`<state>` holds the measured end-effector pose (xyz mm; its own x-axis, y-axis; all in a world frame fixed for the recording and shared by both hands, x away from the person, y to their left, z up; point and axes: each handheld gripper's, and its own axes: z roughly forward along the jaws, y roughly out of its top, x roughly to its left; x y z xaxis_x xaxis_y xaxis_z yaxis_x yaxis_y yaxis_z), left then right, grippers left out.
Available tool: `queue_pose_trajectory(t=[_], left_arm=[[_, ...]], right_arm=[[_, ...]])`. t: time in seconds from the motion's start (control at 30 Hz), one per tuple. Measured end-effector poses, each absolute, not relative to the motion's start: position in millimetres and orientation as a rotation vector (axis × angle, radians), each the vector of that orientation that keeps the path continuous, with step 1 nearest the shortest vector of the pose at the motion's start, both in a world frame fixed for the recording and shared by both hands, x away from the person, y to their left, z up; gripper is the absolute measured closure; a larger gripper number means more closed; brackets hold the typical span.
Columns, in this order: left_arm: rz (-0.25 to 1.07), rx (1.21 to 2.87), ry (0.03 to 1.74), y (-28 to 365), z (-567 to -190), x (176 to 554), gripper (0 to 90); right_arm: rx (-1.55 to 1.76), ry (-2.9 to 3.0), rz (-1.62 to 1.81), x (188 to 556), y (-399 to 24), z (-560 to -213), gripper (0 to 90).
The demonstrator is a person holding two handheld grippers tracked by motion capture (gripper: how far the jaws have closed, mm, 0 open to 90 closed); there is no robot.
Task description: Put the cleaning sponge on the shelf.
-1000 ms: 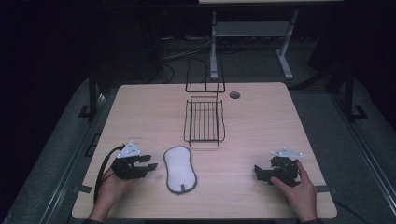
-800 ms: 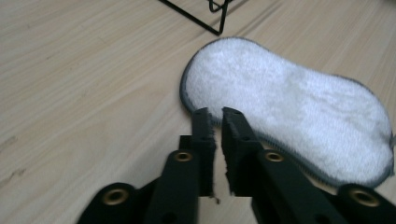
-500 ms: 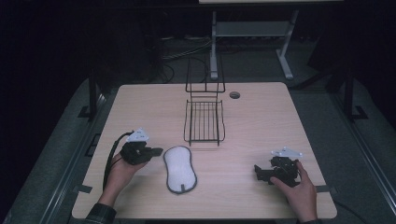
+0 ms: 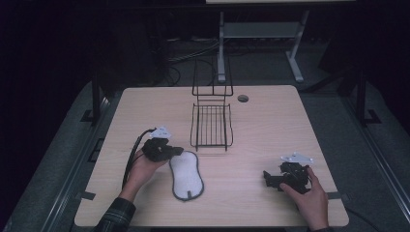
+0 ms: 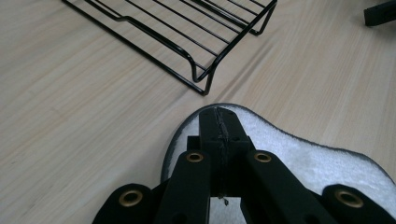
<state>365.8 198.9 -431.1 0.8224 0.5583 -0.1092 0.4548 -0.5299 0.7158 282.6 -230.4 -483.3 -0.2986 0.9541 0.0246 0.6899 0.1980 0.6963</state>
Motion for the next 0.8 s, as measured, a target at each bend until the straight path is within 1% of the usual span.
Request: queue_pose_trajectory(t=[0.23, 0.37, 0.8], left_arm=[[0.148, 2.241, 0.745, 190, -441, 372, 89.6], [0.155, 2.284, 0.747, 187, -448, 373, 89.7], [0.137, 2.285, 0.751, 196, -448, 366, 89.7]], right_arm=[[1.534, 2.065, 0.859, 283, -230, -483, 0.0], [1.533, 2.065, 0.859, 283, -230, -483, 0.0], [1.534, 2.065, 0.859, 283, -230, -483, 0.0]])
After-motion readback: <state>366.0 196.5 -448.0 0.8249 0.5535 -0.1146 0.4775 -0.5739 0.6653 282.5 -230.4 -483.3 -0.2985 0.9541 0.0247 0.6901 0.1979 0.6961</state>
